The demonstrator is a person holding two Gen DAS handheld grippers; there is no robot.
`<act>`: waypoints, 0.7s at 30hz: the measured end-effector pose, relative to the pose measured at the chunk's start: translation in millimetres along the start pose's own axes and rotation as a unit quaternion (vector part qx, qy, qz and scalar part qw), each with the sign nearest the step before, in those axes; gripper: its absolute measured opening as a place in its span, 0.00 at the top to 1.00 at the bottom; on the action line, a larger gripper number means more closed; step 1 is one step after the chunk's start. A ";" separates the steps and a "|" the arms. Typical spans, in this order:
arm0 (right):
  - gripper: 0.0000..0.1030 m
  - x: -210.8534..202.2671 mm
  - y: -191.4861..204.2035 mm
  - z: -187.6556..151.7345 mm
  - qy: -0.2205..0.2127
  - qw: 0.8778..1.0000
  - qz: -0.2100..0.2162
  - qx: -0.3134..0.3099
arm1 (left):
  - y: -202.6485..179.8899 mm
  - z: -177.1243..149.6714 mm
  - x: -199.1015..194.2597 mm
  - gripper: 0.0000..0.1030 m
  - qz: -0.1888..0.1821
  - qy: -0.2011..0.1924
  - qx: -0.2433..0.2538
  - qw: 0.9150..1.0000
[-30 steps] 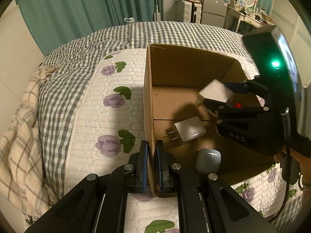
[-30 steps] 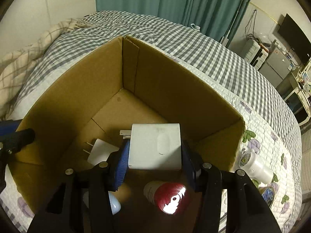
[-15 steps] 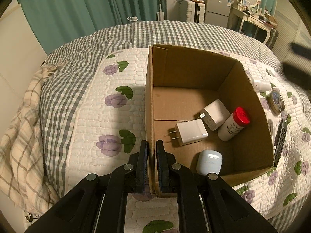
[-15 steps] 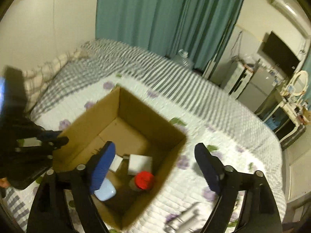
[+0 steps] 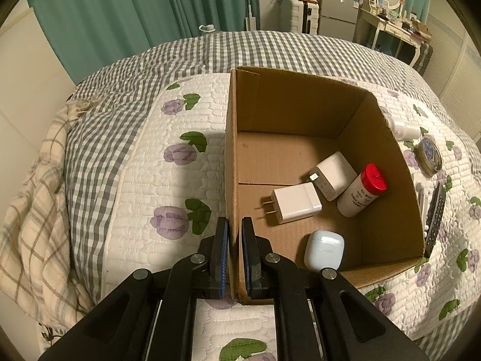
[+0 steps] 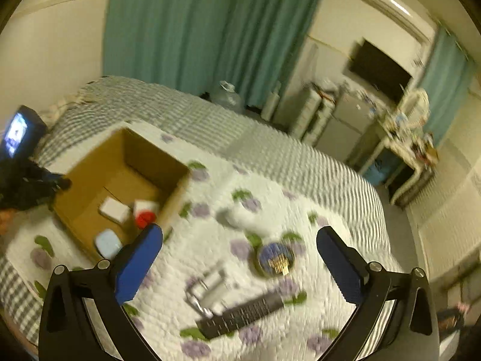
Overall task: Organize rigid objects
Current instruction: 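Move the right tool back and grasp the black TV remote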
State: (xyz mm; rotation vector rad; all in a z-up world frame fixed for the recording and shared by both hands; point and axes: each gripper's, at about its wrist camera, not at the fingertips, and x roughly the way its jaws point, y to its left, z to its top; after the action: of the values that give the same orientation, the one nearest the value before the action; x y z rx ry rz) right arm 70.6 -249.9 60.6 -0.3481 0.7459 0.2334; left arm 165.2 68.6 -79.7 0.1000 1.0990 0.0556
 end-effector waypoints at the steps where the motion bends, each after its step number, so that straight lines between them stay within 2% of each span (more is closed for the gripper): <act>1: 0.00 6.1 -9.0 -11.8 0.011 1.000 -0.005 0.015 | -0.1 -0.3 -0.2 0.92 0.000 0.000 0.000 1.000; 6: 0.00 40.5 -40.2 -67.4 0.063 0.994 -0.017 0.085 | -0.2 -0.8 -0.4 0.92 0.000 -0.001 0.001 1.000; 9: 0.00 63.0 -49.9 -101.1 0.091 0.988 -0.040 0.115 | -0.6 -0.5 -0.3 0.92 0.000 0.000 0.001 1.000; 14: 0.00 96.7 -55.8 -150.2 0.126 0.977 -0.033 0.166 | -0.5 -0.9 -1.9 0.92 -0.002 0.000 0.004 1.000; 19: 0.00 106.2 -58.8 -153.6 0.121 0.974 -0.020 0.190 | 0.9 0.9 -1.6 0.92 -0.005 0.000 0.003 1.000; 21: 0.01 115.3 -58.7 -154.5 0.132 0.972 -0.017 0.196 | 1.3 1.0 -1.4 0.92 -0.007 0.000 0.003 1.000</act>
State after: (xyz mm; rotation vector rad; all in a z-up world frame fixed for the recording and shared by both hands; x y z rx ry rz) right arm 76.2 -354.2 -111.8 -0.0139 1.0255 0.0034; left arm 165.5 69.7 -77.9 0.0964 1.1004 0.0396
